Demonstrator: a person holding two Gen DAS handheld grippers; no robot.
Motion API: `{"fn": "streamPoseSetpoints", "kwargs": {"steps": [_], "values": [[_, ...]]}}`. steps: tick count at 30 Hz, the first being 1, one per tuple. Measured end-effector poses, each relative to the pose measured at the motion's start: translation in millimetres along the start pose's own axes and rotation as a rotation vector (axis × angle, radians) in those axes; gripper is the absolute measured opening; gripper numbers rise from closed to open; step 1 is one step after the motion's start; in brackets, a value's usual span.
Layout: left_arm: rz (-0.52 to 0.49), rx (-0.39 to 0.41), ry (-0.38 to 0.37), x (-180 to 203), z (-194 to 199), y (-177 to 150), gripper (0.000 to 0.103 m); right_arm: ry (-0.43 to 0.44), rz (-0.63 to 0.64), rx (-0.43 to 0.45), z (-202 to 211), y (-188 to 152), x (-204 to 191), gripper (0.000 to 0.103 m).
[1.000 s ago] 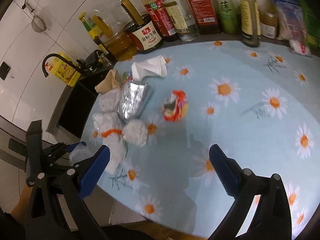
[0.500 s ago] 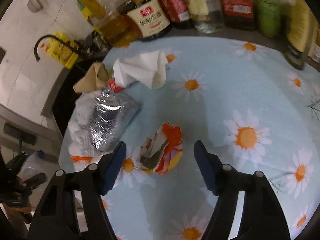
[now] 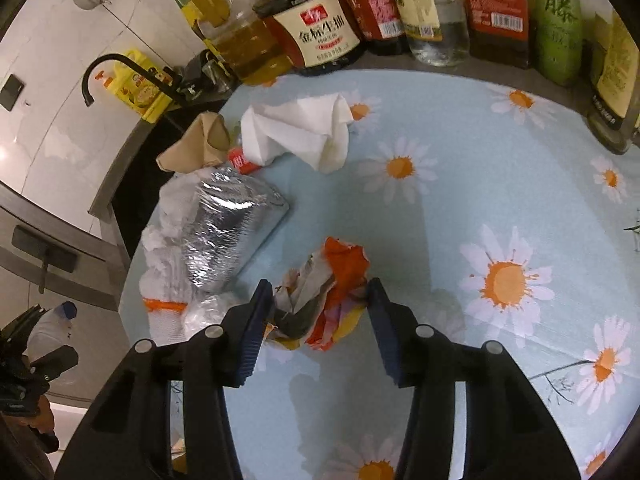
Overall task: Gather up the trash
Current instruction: 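Grasp the clear printed plastic cup with the left tool while the right tool grasps the red candy wrapper, then carry the cup and wrapper down to the black trash bin and open both tools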
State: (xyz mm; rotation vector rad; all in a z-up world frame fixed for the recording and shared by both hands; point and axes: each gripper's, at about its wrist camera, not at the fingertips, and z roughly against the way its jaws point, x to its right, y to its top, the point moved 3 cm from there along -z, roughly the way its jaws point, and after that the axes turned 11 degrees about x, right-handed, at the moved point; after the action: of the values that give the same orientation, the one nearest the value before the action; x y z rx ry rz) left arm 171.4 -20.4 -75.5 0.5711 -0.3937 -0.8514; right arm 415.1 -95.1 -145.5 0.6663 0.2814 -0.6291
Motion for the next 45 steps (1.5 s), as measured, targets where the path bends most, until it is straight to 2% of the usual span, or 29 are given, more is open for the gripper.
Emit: {"fn": "streamPoseSetpoints", "kwargs": {"steps": [9,14,24,29,34,42,45], "values": [[-0.085,0.020,-0.079,1,13,-4,0.072,0.001,-0.076,0.110,52,-17,-24,0.050],[-0.140,0.021,-0.157,-7,23,-17,0.072,-0.033,-0.119,0.170,84,-49,-59,0.050],[-0.240,-0.013,-0.304,-27,42,-61,0.072,-0.097,-0.187,0.198,112,-124,-131,0.050],[-0.286,-0.043,-0.364,-35,47,-89,0.072,-0.124,-0.218,0.188,111,-165,-159,0.050],[-0.311,-0.081,-0.390,-48,49,-115,0.072,-0.141,-0.266,0.164,99,-204,-179,0.050],[-0.310,-0.177,-0.380,-73,24,-158,0.072,-0.160,-0.336,0.087,63,-253,-183,0.050],[-0.281,-0.225,-0.381,-82,7,-173,0.072,-0.139,-0.386,0.049,46,-270,-177,0.050]]}}
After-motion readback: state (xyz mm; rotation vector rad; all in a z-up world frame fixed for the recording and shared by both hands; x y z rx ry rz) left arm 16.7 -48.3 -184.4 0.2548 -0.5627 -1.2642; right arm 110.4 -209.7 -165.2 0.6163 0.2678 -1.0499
